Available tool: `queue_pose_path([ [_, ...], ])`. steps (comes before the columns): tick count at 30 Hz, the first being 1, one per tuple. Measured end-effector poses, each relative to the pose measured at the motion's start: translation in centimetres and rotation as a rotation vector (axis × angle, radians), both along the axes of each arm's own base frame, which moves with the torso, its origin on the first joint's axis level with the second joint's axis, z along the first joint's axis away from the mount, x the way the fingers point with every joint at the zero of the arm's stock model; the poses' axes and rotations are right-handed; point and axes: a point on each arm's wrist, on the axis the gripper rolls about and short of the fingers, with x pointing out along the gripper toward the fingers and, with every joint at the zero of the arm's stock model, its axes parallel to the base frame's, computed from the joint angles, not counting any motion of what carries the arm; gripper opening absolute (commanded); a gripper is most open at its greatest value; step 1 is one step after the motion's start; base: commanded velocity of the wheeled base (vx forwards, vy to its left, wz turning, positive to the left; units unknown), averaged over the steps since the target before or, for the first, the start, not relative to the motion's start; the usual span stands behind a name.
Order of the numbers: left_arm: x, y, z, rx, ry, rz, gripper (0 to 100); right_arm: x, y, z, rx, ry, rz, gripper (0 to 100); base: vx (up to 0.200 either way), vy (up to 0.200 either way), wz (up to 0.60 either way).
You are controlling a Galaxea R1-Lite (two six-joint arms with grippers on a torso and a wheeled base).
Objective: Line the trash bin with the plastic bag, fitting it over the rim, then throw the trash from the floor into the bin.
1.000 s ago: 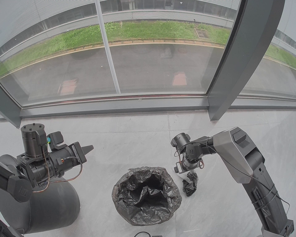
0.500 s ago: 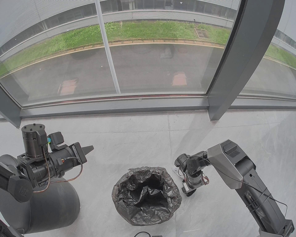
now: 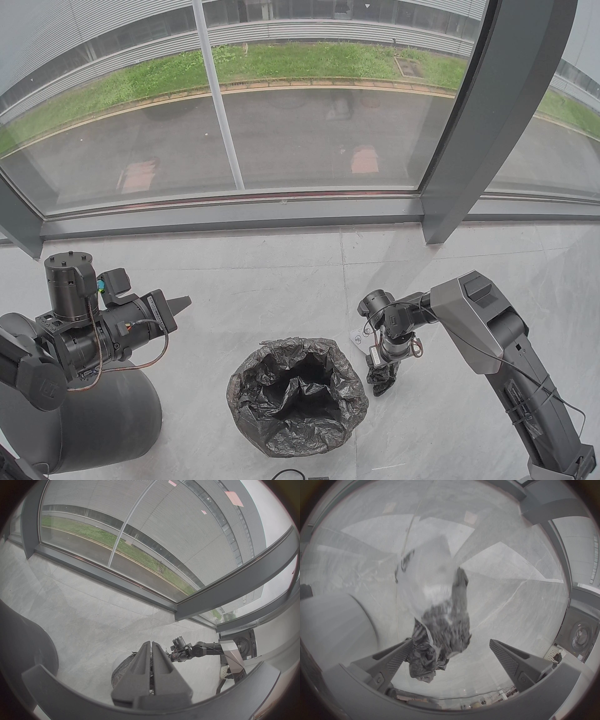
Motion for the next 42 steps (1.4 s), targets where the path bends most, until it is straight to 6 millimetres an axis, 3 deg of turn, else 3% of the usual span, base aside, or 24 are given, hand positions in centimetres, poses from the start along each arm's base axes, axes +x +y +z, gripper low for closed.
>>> queue_pose_path([
  [12,0.0,-0.1,0.0,0.000,0.001,-0.003,0,0.2,0.6,1.5,0.021,-0.046,0.004,100,0.000,0.000,0.00],
  [33,0.1,-0.1,-0.3,-0.004,-0.013,-0.003,0,0.6,0.7,-1.2,0.042,-0.070,0.013,100,0.000,0.000,0.00],
  [34,0.1,-0.1,-0.3,-0.004,-0.013,-0.003,0,0.5,0.7,-1.3,0.041,-0.069,0.013,0,0.000,0.000,0.00],
  [42,0.1,-0.1,-0.3,-0.004,-0.011,-0.004,0,0.5,0.7,-1.6,0.039,-0.062,0.013,0,0.000,0.000,0.00],
])
